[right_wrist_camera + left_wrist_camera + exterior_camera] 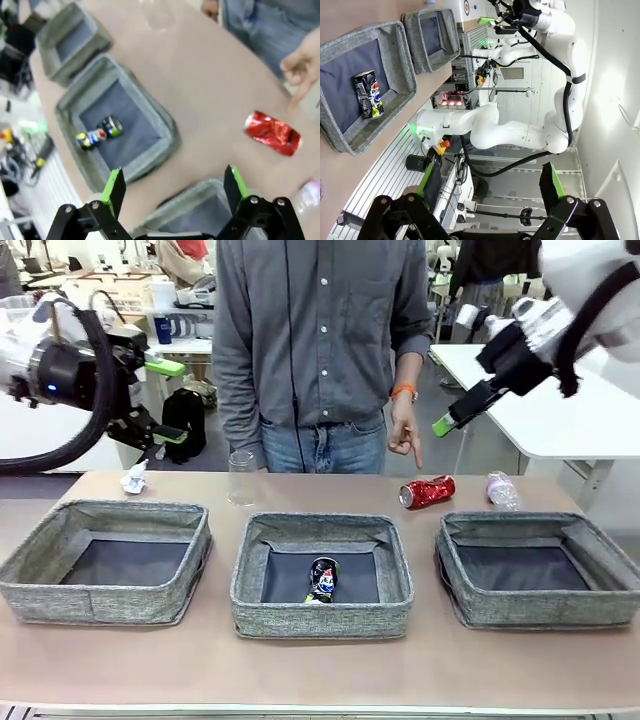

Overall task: Sort the waste into the appropriate baskets.
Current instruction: Pick up the waste item pointed out by the person.

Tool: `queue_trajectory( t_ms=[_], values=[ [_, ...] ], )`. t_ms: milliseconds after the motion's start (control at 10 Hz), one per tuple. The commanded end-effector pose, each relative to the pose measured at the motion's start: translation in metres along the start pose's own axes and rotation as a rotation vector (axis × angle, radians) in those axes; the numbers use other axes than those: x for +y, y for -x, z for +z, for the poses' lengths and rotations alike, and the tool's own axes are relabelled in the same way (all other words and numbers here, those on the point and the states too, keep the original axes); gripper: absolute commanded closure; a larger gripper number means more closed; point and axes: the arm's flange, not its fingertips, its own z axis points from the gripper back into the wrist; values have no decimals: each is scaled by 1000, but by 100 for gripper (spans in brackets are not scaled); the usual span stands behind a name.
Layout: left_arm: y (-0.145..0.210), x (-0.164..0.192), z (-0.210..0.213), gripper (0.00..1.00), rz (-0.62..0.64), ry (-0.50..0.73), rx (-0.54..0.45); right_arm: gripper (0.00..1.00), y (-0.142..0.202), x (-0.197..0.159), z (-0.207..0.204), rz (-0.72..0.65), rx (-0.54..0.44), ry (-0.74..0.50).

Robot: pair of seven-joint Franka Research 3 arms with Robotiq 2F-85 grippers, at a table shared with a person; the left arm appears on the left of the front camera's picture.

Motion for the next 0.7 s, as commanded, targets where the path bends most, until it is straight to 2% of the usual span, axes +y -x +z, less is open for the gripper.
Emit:
queue_trajectory(
  t_ms=[0,200,300,400,500,600],
  values=[
    [1,-2,1,0,-13,-9,4,0,2,5,12,-63,-48,-6],
    [1,-2,1,0,-13,-9,4,0,2,5,12,-63,-48,-6],
    [1,-2,1,0,-13,-9,4,0,1,-1,2,-14,-11,-4],
    [1,-2,1,0,-13,-9,4,0,-6,-21,-15,91,1,79],
    [1,-2,1,0,-13,-9,4,0,-11,-47,-28,164,-20,41],
    [1,-2,1,0,-13,-9,4,0,-15,-75,-42,219,-16,61]
  ],
)
